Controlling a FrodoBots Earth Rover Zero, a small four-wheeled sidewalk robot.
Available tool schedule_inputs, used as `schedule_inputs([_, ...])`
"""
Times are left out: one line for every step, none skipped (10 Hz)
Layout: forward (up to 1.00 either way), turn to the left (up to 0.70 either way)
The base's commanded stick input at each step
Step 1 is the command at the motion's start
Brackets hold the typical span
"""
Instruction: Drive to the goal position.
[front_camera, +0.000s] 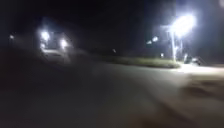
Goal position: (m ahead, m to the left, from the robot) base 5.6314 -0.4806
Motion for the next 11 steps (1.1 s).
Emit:
schedule_inputs([0.7,0.0])
schedule_inputs([0.7,0.0])
schedule_inputs([0.7,0.0])
schedule_inputs([0.7,0.0])
schedule_inputs([0.7,0.0])
schedule_inputs([0.7,0.0])
schedule_inputs([0.7,0.0])
schedule_inputs([0.7,0.0])
schedule_inputs([0.7,0.0])
schedule_inputs([0.7,0.0])
schedule_inputs([0.7,0.0])
